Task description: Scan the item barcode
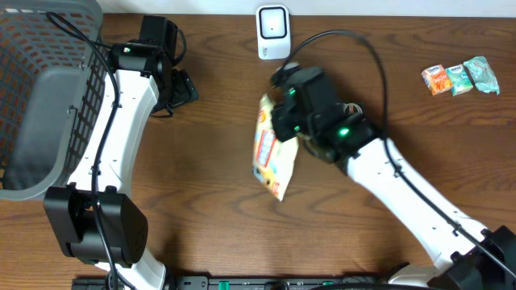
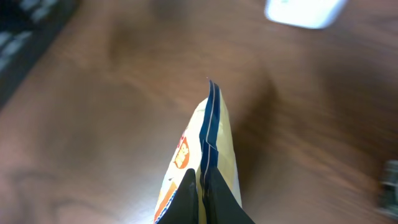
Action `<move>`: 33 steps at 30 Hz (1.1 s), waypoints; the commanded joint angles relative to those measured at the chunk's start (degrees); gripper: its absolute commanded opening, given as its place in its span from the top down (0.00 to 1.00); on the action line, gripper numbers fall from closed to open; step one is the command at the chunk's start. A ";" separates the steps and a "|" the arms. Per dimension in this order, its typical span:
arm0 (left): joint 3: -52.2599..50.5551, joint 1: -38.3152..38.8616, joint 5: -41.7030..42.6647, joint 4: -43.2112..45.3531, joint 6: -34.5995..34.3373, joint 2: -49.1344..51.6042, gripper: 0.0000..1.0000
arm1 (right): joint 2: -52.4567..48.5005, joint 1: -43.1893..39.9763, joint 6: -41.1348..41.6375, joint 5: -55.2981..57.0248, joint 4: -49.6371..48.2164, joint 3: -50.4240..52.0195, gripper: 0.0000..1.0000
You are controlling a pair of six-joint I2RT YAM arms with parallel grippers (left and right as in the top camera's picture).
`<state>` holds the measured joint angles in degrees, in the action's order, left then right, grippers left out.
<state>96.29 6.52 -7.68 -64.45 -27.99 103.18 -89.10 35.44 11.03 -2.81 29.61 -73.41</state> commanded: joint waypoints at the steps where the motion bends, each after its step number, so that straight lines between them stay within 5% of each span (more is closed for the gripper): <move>1: 0.20 -0.20 -0.72 -0.22 0.98 -0.28 0.02 | -0.59 4.22 -0.37 -0.31 0.02 -0.81 0.99; 14: 0.20 -0.20 -0.72 -0.22 0.98 -0.28 0.02 | -0.63 -1.99 -0.24 20.98 1.95 -0.83 0.99; 17: 0.20 -0.20 -0.72 -0.22 0.98 -0.28 0.02 | -0.63 -5.40 -0.57 16.17 3.50 -0.83 0.99; 20: 0.20 -0.20 -0.72 -0.22 0.98 -0.28 0.02 | -0.66 -7.43 -2.80 -1.53 4.63 -0.83 0.98; 24: 0.20 -0.20 -0.72 -0.22 0.98 -0.28 0.02 | -0.83 -7.15 -2.97 -16.41 7.10 -0.79 0.69; 28: 0.20 -0.20 -0.72 -0.22 0.98 -0.28 0.02 | -2.45 -3.50 -2.58 -16.94 13.00 -0.59 0.22; 33: 0.20 -0.20 -0.72 -0.22 0.98 -0.28 0.02 | -8.52 3.13 7.78 -12.61 16.94 0.68 0.01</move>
<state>96.29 6.52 -7.68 -64.47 -27.99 103.18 -93.54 35.00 12.14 -15.64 45.41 -73.38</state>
